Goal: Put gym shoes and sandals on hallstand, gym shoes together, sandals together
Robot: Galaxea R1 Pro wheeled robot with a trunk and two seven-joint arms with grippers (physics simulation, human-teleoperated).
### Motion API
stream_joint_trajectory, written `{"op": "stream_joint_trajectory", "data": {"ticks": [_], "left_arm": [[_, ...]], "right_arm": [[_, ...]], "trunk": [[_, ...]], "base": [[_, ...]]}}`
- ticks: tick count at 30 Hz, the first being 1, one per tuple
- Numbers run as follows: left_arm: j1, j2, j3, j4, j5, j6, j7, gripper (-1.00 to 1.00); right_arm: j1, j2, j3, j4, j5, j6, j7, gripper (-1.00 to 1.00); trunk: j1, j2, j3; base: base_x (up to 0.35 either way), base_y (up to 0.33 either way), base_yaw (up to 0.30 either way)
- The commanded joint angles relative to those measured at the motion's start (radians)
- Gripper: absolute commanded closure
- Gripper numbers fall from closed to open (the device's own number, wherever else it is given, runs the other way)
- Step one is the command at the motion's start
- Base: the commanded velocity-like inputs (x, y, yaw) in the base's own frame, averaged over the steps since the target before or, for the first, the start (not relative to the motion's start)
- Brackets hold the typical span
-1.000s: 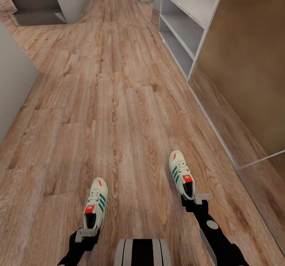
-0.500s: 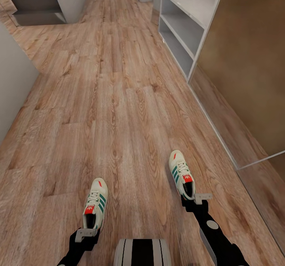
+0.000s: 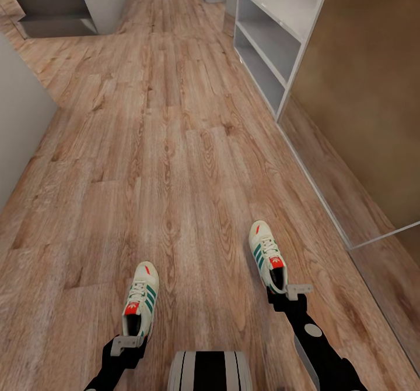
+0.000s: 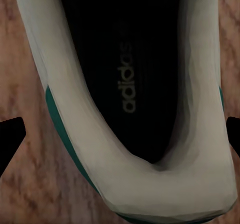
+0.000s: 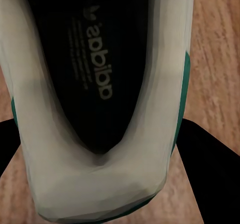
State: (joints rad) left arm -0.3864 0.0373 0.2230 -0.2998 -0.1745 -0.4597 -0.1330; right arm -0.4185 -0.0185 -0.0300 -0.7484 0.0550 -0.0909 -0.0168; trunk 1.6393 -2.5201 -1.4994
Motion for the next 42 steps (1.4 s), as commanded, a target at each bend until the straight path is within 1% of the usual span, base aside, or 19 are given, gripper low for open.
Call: {"op": "stream_joint_trajectory", "data": {"ticks": [1, 8, 9, 42], "left_arm": [[0.0, -0.001, 0.009, 0.001, -0.01, -0.004, -0.004, -1.0], [-0.001, -0.001, 0.009, 0.001, -0.01, -0.003, -0.004, -1.0], [-0.001, -0.001, 0.009, 0.001, -0.01, -0.003, -0.004, 1.0], [-0.001, -0.005, 0.009, 0.0, -0.01, -0.004, -0.003, 1.0]], "right_arm": [[0.0, 0.0, -0.001, 0.001, 0.006, -0.003, -0.002, 1.0], [0.0, 0.0, -0.001, 0.001, 0.006, -0.003, -0.002, 1.0], [0.0, 0.0, -0.001, 0.001, 0.006, -0.003, -0.002, 1.0], [0.0, 0.0, -0.001, 0.004, 0.006, -0.003, -0.002, 1.0]], "trunk": [[0.0, 0.0, 0.0], [0.0, 0.0, 0.0], [0.0, 0.0, 0.0], [0.0, 0.0, 0.0]], "base": [[0.0, 0.0, 0.0], [0.0, 0.0, 0.0], [0.0, 0.0, 0.0], [0.0, 0.0, 0.0]]}}
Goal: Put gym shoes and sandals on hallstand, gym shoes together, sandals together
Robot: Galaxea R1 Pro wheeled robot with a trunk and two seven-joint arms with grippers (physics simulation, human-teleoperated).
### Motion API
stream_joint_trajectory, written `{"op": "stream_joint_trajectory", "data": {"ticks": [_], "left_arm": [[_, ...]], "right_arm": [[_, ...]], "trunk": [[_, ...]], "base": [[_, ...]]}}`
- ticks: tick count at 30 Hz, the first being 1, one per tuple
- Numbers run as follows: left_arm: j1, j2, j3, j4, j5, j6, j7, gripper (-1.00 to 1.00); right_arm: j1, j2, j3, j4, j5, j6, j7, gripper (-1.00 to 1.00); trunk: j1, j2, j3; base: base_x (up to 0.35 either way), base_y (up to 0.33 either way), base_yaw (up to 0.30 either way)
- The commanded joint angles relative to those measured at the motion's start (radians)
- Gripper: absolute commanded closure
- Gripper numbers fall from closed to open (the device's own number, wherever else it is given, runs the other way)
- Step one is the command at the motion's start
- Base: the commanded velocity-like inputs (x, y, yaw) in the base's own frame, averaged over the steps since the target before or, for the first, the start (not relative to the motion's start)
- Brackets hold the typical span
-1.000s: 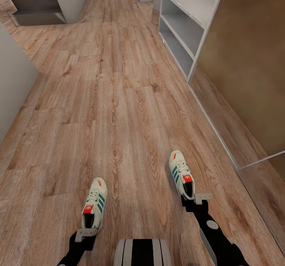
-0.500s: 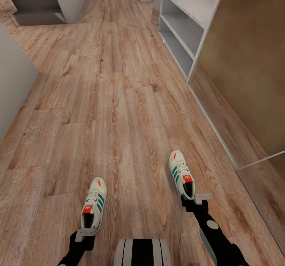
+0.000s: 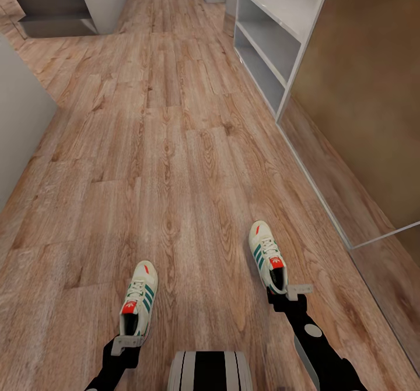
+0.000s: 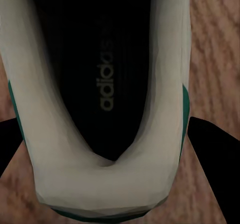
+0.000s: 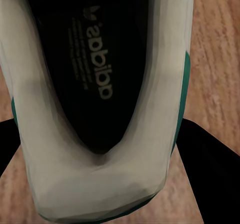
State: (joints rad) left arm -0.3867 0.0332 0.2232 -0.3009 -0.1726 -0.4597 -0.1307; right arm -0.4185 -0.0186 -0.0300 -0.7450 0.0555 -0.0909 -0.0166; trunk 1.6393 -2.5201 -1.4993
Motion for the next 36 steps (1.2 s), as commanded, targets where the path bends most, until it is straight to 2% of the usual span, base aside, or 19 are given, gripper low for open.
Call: {"op": "stream_joint_trajectory", "data": {"ticks": [1, 9, 36], "left_arm": [[0.0, -0.001, 0.008, 0.001, -0.012, -0.004, -0.006, 1.0], [0.0, -0.002, 0.008, 0.002, -0.012, -0.005, -0.006, 1.0], [0.0, 0.006, 0.008, 0.003, -0.012, -0.002, -0.006, 1.0]], "right_arm": [[0.0, 0.0, -0.001, 0.001, 0.006, -0.003, -0.002, 1.0], [0.0, 0.0, 0.0, 0.004, 0.006, -0.003, -0.002, 1.0], [0.0, -0.002, 0.001, 0.002, 0.009, -0.006, -0.003, 1.0]], "trunk": [[0.0, 0.0, -0.001], [0.0, 0.0, -0.001], [-0.012, 0.006, 0.104]], "base": [[0.0, 0.0, 0.0], [0.0, 0.0, 0.0], [0.0, 0.0, 0.0]]}}
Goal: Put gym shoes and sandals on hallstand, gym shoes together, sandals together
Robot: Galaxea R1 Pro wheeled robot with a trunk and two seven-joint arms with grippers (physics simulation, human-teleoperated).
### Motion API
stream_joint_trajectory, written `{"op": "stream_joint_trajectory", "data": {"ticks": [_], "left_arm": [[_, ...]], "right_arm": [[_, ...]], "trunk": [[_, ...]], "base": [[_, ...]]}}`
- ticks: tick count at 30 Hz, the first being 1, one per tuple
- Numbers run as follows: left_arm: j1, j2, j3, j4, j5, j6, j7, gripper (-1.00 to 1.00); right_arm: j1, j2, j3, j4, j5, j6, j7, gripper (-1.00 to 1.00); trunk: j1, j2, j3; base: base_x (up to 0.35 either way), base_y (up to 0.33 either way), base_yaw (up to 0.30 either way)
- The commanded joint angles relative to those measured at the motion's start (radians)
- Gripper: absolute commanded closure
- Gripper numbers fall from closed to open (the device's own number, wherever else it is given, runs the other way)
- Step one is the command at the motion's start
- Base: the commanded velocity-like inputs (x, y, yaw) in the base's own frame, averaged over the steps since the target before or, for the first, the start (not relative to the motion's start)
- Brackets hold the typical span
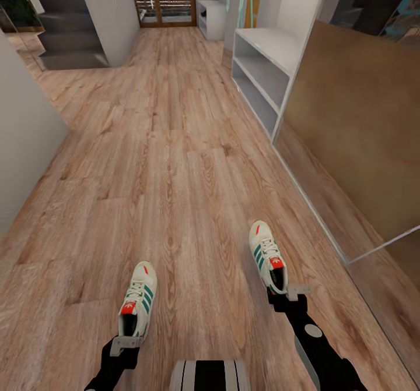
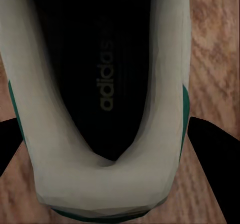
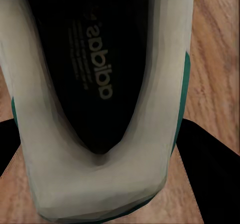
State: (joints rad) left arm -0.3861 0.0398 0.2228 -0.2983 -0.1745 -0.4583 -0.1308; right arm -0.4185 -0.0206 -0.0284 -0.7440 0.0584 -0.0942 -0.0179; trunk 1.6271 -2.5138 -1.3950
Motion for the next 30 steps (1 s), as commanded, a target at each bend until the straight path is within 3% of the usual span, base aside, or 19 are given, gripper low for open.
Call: {"op": "stream_joint_trajectory", "data": {"ticks": [1, 7, 8, 10, 13, 22, 30], "left_arm": [[0.0, 0.0, 0.009, 0.001, -0.01, -0.003, -0.006, 1.0], [0.015, 0.003, 0.012, 0.001, -0.014, -0.004, -0.006, 1.0], [0.061, 0.005, 0.053, -0.002, -0.013, -0.006, -0.006, 1.0], [0.067, 0.006, 0.066, -0.002, -0.013, -0.006, -0.006, 1.0], [0.071, 0.008, 0.075, -0.001, -0.013, -0.006, -0.006, 1.0], [0.108, 0.009, 0.081, -0.001, -0.014, -0.011, -0.007, 1.0], [0.142, 0.009, 0.082, 0.0, -0.016, -0.072, -0.007, 1.0]], "right_arm": [[0.0, 0.0, 0.0, 0.002, 0.006, -0.003, -0.002, 1.0], [0.0, -0.002, -0.001, 0.007, 0.008, -0.003, -0.002, 1.0], [0.002, -0.003, -0.001, 0.076, 0.009, -0.013, -0.005, 1.0], [0.005, -0.004, -0.001, 0.109, 0.009, -0.033, -0.006, 1.0], [0.014, -0.005, -0.001, 0.159, 0.009, -0.081, -0.006, 1.0], [0.038, -0.004, -0.001, 0.399, 0.009, -0.315, -0.005, 1.0], [0.039, -0.005, -0.001, 0.561, 0.008, -0.458, -0.007, 1.0]], "trunk": [[-0.001, 0.0, 0.003], [-0.003, 0.001, 0.027], [-0.004, 0.002, 0.031], [-0.005, 0.002, 0.041], [-0.006, 0.003, 0.057], [-0.01, 0.005, 0.106], [-0.014, 0.007, 0.149]], "base": [[0.0, 0.0, 0.0], [0.0, 0.0, 0.0], [0.0, 0.0, 0.0], [0.0, 0.0, 0.0], [0.0, 0.0, 0.0], [0.0, 0.0, 0.0], [0.0, 0.0, 0.0]]}}
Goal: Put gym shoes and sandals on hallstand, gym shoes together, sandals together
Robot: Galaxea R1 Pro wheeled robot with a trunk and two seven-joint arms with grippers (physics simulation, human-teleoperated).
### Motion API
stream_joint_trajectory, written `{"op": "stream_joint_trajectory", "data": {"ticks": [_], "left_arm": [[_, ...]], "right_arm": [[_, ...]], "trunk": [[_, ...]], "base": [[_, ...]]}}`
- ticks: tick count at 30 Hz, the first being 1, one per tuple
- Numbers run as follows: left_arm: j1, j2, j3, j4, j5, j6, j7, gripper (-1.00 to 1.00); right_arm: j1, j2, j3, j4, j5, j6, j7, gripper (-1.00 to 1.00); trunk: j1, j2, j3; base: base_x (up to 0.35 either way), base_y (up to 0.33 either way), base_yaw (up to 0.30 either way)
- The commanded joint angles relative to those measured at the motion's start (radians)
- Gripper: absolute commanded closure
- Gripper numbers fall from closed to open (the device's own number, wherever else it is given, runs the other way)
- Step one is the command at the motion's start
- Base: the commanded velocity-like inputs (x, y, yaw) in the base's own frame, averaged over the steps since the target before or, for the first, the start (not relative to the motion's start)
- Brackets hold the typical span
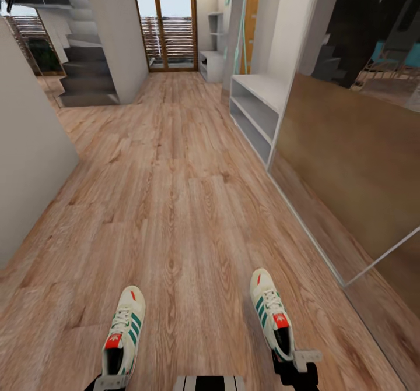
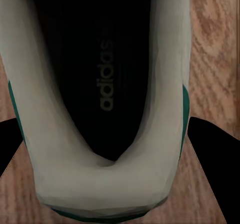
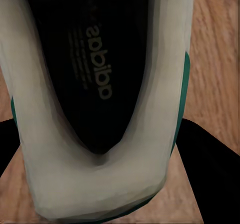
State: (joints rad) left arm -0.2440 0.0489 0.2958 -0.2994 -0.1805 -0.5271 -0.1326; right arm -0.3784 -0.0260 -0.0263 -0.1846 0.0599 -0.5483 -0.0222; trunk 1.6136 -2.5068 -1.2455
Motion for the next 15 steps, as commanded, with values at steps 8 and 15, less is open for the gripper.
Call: {"op": "stream_joint_trajectory", "data": {"ticks": [8, 15], "left_arm": [[0.006, -0.002, 0.01, 0.002, -0.01, -0.014, -0.005, 1.0], [0.006, 0.0, 0.014, 0.002, -0.008, -0.016, -0.005, 1.0]], "right_arm": [[-0.001, 0.001, -0.002, 0.048, 0.005, -0.03, -0.004, 1.0], [0.0, 0.001, -0.001, 0.066, 0.005, -0.032, -0.003, 1.0]], "trunk": [[-0.004, 0.002, 0.043], [-0.007, 0.003, 0.081]], "base": [[0.0, 0.0, 0.0], [0.0, 0.0, 0.0]]}}
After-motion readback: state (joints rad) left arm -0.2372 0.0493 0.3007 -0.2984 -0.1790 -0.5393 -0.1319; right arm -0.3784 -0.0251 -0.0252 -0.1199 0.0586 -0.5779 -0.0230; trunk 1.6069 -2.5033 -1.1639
